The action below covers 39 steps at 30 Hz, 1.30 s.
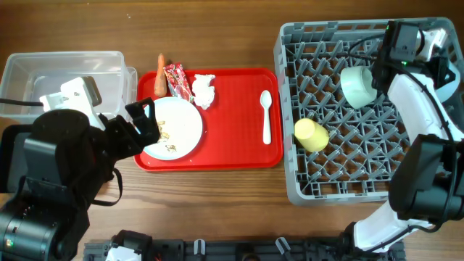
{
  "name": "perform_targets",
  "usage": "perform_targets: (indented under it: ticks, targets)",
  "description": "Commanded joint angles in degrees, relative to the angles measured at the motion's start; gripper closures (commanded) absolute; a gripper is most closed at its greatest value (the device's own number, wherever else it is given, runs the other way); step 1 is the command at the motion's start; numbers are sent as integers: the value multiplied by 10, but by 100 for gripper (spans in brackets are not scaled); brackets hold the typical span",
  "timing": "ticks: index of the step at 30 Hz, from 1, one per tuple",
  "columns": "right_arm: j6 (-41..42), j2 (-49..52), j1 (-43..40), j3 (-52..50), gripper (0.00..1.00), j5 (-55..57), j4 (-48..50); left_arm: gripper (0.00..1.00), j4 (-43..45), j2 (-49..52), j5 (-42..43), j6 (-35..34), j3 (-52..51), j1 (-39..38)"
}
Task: Sort waste into correct bins and load items into the dishwasher rack
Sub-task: 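Place the light blue bowl in the rack beside the green bowl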
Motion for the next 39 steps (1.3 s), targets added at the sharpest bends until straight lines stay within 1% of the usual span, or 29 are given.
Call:
perform_targets:
  ticks: [1, 5, 7, 9, 10, 11, 12, 14, 16, 18, 20, 21, 24, 25, 27, 28, 29, 31, 32, 34, 36, 37, 39]
  targets:
    - [-8, 9, 4, -24, 96, 3, 3, 0, 2, -2, -8, -1, 0, 3]
    - [-65, 8, 34, -24, 96, 3, 42, 0, 2, -2, -8, -2, 0, 3]
    - [-88, 9, 59, -24, 92, -12, 53, 0, 2, -2, -8, -2, 0, 3]
    - [-94, 8, 77, -24, 87, -30, 53, 0, 2, -2, -8, -2, 0, 3]
    - [-94, 8, 82, -24, 83, -29, 53, 0, 1, -2, -8, -2, 0, 3]
    - [-94, 8, 85, -24, 73, -29, 53, 0, 2, -2, -8, -2, 0, 3]
    - [-94, 8, 87, -24, 50, -28, 53, 0, 1, -2, -8, -1, 0, 3]
    - [-78, 1, 92, -24, 41, -24, 54, 0, 1, -2, -8, -2, 0, 3]
    - [-61, -16, 99, -22, 37, -40, 54, 0, 2, -2, -8, -2, 0, 3]
    - [-60, -40, 108, -20, 36, -60, 61, 0, 2, -2, -8, -2, 0, 3]
    - [-46, -73, 124, -19, 29, -65, 83, 0, 2, -2, -8, -2, 0, 3]
    - [-47, -90, 135, -16, 28, -74, 90, 0, 2, -2, -8, -2, 0, 3]
    - [-41, -148, 194, -2, 27, -90, 93, 0, 1, -2, -8, -2, 0, 3]
    - [-34, -169, 226, -2, 27, -90, 88, 0, 2, -2, -8, -1, 0, 3]
    - [-18, -195, 284, -2, 27, -111, 56, 0, 1, -2, -8, -2, 0, 3]
    - [-4, -208, 327, -2, 27, -156, 19, 0, 2, -2, -8, -2, 0, 3]
    - [31, -215, 376, -2, 27, -240, -30, 0, 2, -2, -8, -2, 0, 3]
    - [88, -211, 437, -3, 27, -408, -86, 0, 2, -2, -8, -2, 0, 3]
    - [148, -200, 464, -4, 28, -523, -109, 0, 1, -2, -8, -2, 0, 3]
    - [240, -175, 477, -5, 32, -636, -129, 0, 1, -2, -8, -1, 0, 3]
    - [328, -141, 476, -5, 31, -666, -146, 0, 2, -2, -8, -2, 0, 3]
    - [359, -121, 476, -5, 28, -666, -153, 0, 2, -2, -8, -2, 0, 3]
    - [378, -79, 476, -5, 28, -666, -155, 0, 2, -2, -8, -2, 0, 3]
